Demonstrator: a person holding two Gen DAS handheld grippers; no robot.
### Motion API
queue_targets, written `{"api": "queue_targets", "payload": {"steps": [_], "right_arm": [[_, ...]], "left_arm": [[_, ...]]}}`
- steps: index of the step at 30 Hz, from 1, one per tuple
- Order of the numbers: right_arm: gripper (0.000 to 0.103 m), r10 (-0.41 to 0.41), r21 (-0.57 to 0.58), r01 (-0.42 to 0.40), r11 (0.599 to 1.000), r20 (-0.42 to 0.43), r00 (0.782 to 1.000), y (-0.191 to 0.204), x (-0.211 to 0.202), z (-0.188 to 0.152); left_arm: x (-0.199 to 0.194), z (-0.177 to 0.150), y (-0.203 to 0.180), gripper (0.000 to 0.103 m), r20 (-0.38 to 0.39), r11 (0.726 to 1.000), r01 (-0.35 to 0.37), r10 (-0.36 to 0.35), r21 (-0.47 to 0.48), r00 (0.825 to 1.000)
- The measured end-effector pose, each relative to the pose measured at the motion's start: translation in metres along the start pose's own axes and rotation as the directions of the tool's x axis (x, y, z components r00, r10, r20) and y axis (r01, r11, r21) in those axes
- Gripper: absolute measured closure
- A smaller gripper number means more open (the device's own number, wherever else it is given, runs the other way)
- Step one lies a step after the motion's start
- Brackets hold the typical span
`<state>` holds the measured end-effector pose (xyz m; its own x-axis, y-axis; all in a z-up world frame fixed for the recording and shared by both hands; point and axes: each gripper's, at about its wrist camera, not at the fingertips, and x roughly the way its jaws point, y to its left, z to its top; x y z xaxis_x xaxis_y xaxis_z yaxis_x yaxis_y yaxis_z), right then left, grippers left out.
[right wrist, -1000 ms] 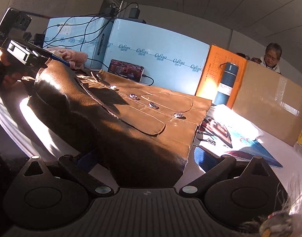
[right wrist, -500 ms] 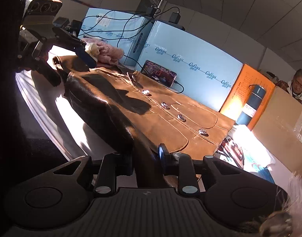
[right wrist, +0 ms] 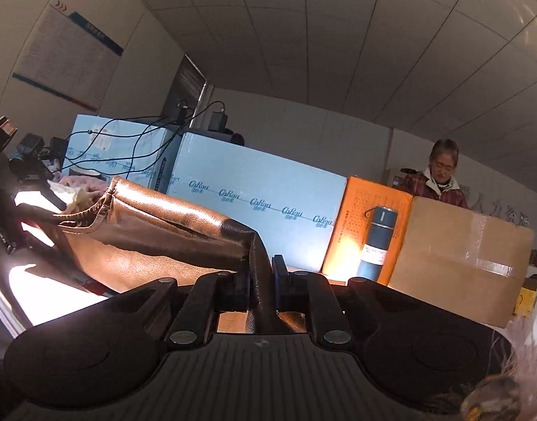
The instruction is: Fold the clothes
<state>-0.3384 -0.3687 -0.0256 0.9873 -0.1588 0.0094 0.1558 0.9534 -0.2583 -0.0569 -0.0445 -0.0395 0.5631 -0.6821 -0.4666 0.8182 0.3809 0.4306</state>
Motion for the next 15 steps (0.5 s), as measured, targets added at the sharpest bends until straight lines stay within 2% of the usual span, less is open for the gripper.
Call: {"api": "queue_targets", "payload": {"steps": [1,2,3,6,9,10,11,15], "right_arm": [[0.093,-0.026,0.007,0.026,1.0,0.018,0.999,-0.003,0.001,0.001],[0.093,-0.048,0.005,0.048,0.999,0.034,0.998,-0.006,0.003,0.003],[0.093,-0.07,0.004,0.07,0.998,0.05,0.996,-0.008,0.005,0.004],[0.093,-0.102,0.002,0.103,0.995,0.093,0.99,-0.013,0.016,0.008],[0.093,-0.122,0.009,0.122,0.993,0.119,0.985,-0.018,0.034,0.012],[0.093,-0.134,0.013,0.134,0.991,0.119,0.984,-0.019,0.042,0.012],[0.093,-0.148,0.02,0.147,0.989,0.118,0.982,-0.02,0.049,0.013],[0.093,-0.202,0.054,0.197,0.979,0.108,0.973,-0.025,0.091,0.015]], "left_arm": [[-0.004,0.0,0.002,0.028,0.013,1.0,0.019,-0.019,0.009,1.0],[-0.007,0.001,0.004,0.052,0.033,0.999,0.039,-0.039,0.01,0.999],[-0.008,0.001,0.005,0.071,0.054,0.998,0.058,-0.058,0.004,0.997],[-0.009,0.0,0.009,0.086,0.116,0.995,0.097,-0.093,-0.026,0.989],[-0.005,0.002,0.021,0.087,0.201,0.99,0.052,-0.025,-0.128,0.979],[-0.004,0.003,0.026,0.087,0.233,0.983,0.027,0.016,-0.18,0.972],[-0.001,0.005,0.031,0.086,0.267,0.961,0.019,0.057,-0.275,0.962],[0.023,0.022,0.042,0.087,0.222,0.898,-0.019,0.129,-0.439,0.967]]}}
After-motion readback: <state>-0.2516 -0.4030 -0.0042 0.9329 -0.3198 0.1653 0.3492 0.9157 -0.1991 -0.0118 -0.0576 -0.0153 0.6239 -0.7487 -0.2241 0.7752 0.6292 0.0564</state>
